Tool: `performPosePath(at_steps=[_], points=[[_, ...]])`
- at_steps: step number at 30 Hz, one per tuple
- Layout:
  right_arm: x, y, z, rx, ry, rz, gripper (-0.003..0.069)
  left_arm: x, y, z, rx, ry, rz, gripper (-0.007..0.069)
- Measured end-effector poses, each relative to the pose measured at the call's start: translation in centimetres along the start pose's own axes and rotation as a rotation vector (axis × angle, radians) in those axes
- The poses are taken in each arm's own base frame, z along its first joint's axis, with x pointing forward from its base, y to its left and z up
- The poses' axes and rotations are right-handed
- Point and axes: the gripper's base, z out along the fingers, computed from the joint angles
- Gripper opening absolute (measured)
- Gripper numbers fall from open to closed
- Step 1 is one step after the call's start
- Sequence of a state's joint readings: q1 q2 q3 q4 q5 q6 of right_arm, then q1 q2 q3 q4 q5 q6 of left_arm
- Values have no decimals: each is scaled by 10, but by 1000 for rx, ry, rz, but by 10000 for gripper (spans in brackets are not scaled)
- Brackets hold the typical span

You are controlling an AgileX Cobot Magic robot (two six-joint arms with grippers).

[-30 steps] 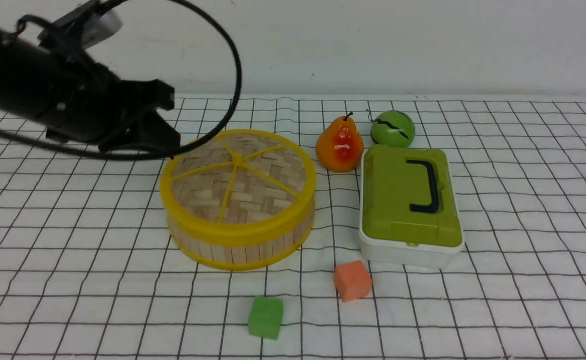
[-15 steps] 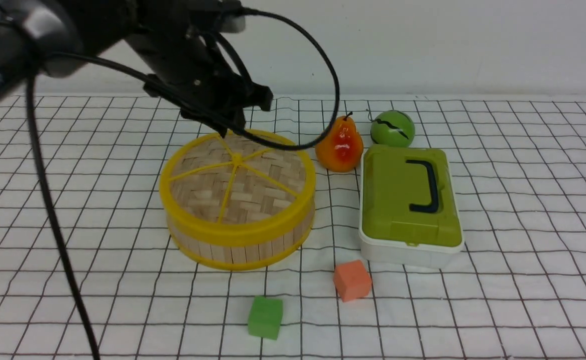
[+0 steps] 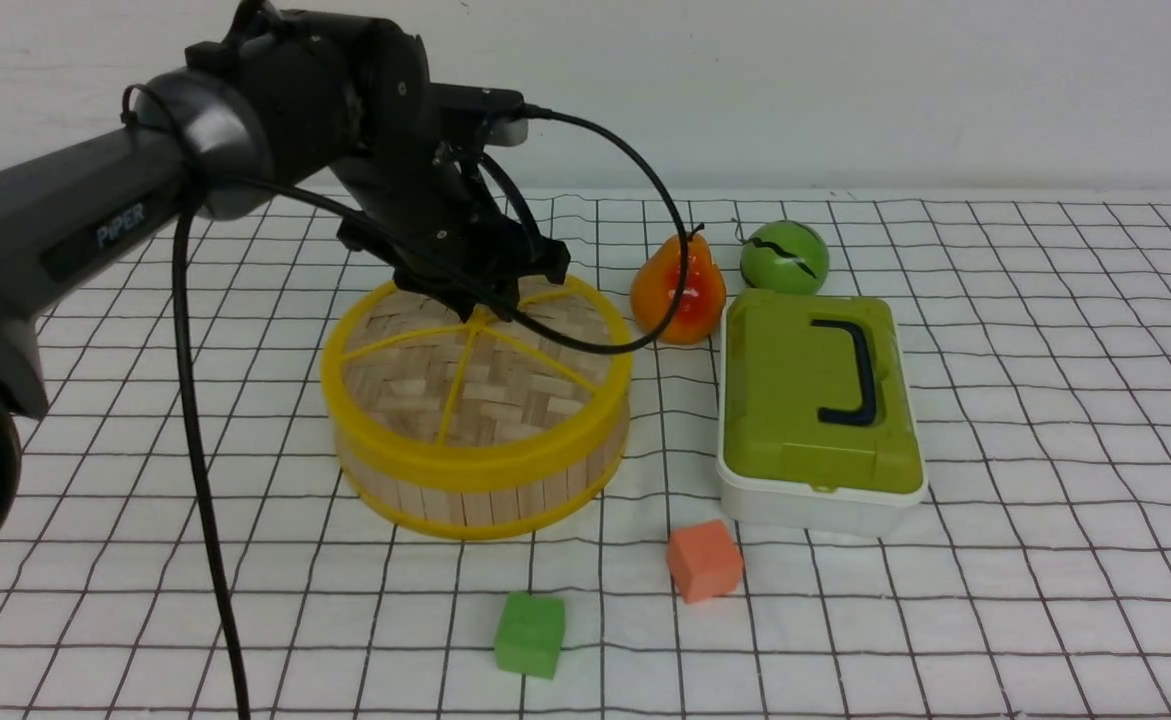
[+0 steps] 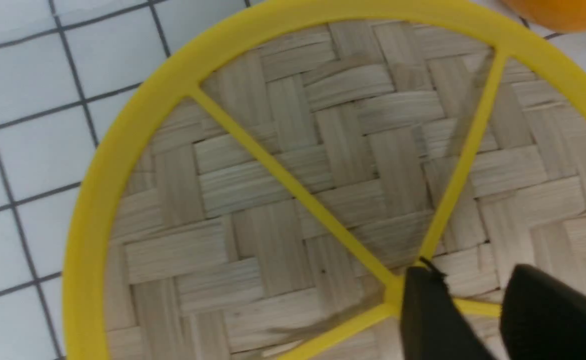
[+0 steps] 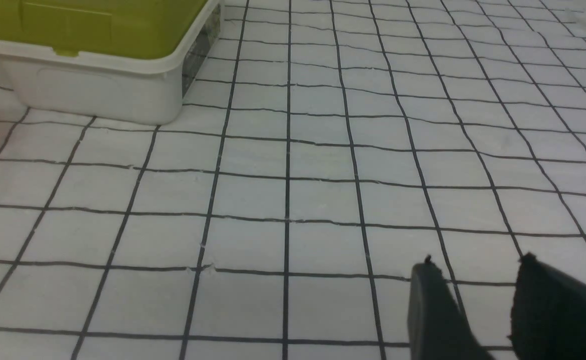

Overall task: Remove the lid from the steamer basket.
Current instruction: Use the left arm to lift the lid of the steamer

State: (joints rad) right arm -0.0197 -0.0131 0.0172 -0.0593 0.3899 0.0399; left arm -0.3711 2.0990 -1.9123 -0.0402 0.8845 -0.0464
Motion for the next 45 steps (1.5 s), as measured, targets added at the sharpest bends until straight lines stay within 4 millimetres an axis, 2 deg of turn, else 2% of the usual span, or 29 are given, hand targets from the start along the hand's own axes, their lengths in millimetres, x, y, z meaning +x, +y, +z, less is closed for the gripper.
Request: performPosePath(at_steps=[1, 3, 4, 5, 10, 13, 15, 16, 18, 20, 21, 25, 31, 36, 42, 45], points=[[0, 0, 0, 0, 0, 0, 239, 0, 0, 0, -1, 0, 1, 176], [0, 0, 0, 0, 0, 0, 239, 0, 1, 0, -8, -1, 6, 99], [0, 0, 0, 0, 0, 0, 239, 0, 3, 0, -15, -2, 8, 16], [0, 0, 0, 0, 0, 0, 239, 0, 3, 0, -16, -3, 10, -13], [0, 0, 0, 0, 0, 0, 239, -1, 3, -1, -16, -11, -9, -10], [0, 0, 0, 0, 0, 0, 239, -2, 3, -2, -16, -14, -11, 27], [0, 0, 0, 0, 0, 0, 239, -2, 1, -4, -12, -20, -12, 104], [0, 0, 0, 0, 0, 0, 239, -3, 1, -4, -11, -22, -13, 118], [0, 0, 0, 0, 0, 0, 239, -3, 1, -5, -10, -29, -12, 206], [0, 0, 0, 0, 0, 0, 239, -4, 1, -5, -9, -33, -12, 237], [0, 0, 0, 0, 0, 0, 239, -4, 1, -4, -9, -39, -19, 279], [0, 0, 0, 0, 0, 0, 239, -2, 2, 4, -22, -31, -50, 310], [0, 0, 0, 0, 0, 0, 239, 0, 5, 12, -51, -15, -49, 267], [0, 0, 0, 0, 0, 0, 239, 0, 5, 12, -56, -15, -45, 104], [0, 0, 0, 0, 0, 0, 239, -1, 5, 6, -55, -20, -49, 107], [0, 0, 0, 0, 0, 0, 239, -5, 4, -14, -55, -34, -51, 107]])
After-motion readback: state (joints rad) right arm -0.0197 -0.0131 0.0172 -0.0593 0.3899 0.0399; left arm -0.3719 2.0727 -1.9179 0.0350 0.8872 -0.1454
